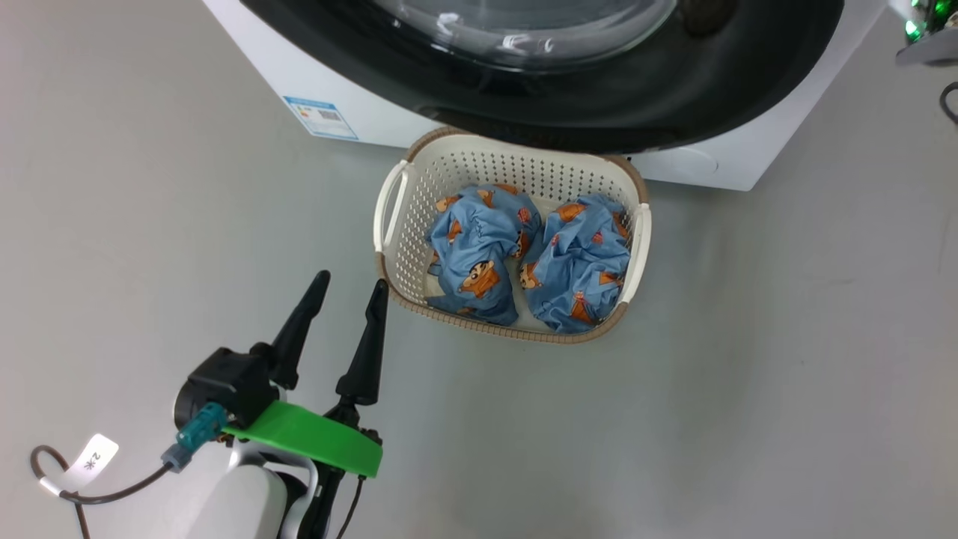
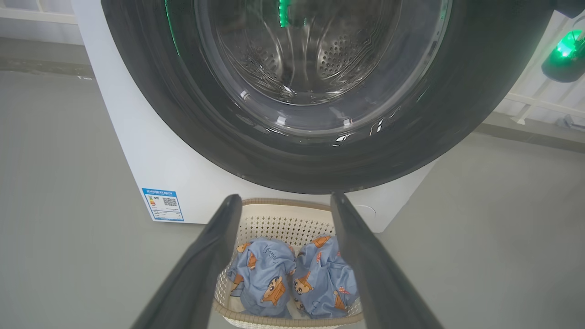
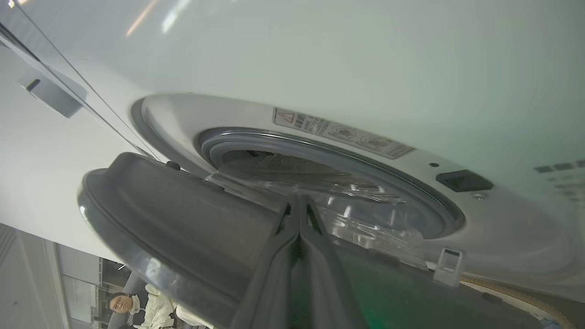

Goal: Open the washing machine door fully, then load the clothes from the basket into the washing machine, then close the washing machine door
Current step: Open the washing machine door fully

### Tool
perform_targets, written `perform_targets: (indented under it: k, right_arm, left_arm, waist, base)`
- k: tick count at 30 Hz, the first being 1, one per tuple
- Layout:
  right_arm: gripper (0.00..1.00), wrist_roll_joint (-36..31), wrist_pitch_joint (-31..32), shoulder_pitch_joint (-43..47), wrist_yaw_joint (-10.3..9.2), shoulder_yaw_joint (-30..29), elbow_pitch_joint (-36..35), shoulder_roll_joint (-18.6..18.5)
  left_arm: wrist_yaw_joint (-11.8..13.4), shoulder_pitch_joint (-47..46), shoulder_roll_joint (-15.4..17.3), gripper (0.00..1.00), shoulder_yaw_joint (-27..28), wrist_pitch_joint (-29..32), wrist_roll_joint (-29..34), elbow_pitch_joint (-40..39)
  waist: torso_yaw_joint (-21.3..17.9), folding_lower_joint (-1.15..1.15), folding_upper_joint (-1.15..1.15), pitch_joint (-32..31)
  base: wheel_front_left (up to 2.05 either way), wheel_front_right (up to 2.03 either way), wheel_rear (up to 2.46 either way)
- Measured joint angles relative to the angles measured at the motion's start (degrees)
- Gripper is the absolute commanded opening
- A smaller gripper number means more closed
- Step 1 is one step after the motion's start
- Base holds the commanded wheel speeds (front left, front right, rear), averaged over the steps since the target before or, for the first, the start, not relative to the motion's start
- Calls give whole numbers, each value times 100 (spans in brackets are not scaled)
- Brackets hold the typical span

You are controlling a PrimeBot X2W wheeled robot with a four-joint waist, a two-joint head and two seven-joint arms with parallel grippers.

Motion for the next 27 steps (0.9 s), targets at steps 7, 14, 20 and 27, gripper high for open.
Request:
perform_targets:
  k: [7, 14, 20, 27]
  right_arm:
    - [0, 69, 230, 304, 0, 66, -108, 53]
    - [0, 143, 457, 598, 0, 180, -214, 124]
    - [0, 155, 620, 820, -1, 272, -267, 183]
    - [0, 179, 782, 1095, -1, 372, -363, 255]
  left_arm:
    - [0, 21, 2, 100, 43, 0, 2, 8]
    - [0, 214, 10, 100, 79, 0, 11, 8]
    - [0, 309, 20, 100, 90, 0, 13, 8]
    - [0, 515, 36, 100, 102, 0, 30, 8]
  waist:
    - [-70, 0, 0, -197]
    - [-155, 0, 0, -430]
    - [-203, 0, 0, -628]
    - [-226, 0, 0, -849]
  base:
    - [0, 0, 0]
    - [0, 0, 0]
    - [0, 0, 0]
    - [0, 0, 0]
